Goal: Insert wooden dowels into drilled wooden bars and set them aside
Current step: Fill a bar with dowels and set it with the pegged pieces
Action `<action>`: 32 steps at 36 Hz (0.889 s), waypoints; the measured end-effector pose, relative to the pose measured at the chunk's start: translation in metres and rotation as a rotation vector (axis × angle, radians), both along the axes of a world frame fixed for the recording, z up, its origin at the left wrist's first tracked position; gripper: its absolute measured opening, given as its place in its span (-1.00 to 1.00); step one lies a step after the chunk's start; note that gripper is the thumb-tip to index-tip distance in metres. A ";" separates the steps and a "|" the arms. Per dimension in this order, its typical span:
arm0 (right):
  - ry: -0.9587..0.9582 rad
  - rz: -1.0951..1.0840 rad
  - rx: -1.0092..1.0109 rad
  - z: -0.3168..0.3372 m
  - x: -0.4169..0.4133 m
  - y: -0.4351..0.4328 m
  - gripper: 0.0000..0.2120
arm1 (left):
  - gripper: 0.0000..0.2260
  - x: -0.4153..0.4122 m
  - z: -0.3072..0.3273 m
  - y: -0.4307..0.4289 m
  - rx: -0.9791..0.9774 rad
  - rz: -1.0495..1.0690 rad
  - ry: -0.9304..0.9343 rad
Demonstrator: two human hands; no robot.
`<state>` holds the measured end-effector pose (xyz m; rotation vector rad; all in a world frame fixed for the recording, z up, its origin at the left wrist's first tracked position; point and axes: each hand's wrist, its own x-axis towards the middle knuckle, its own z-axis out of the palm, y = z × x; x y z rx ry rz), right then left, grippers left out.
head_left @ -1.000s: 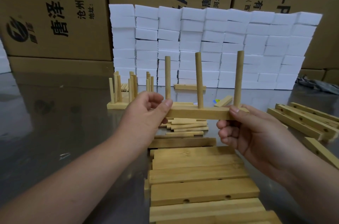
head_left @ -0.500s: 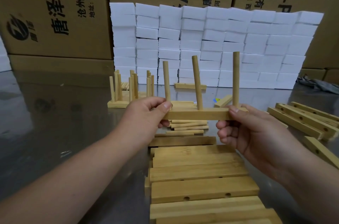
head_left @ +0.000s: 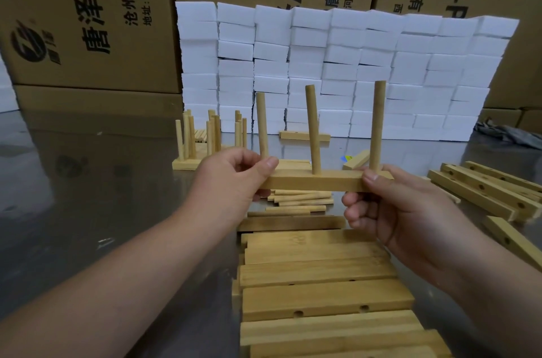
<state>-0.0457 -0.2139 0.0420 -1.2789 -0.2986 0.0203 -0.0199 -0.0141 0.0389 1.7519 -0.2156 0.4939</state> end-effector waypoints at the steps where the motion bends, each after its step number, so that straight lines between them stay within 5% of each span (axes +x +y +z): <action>1: 0.003 0.003 0.004 0.000 0.000 0.000 -0.70 | -0.90 0.000 0.000 0.000 0.000 0.001 -0.003; 21: -0.004 -0.023 0.069 0.000 0.005 -0.005 -0.70 | -0.80 0.000 0.002 0.002 -0.030 -0.095 0.011; 32: -0.021 -0.033 0.038 -0.004 0.007 -0.005 -0.70 | -0.81 0.002 -0.002 0.007 0.122 -0.063 0.008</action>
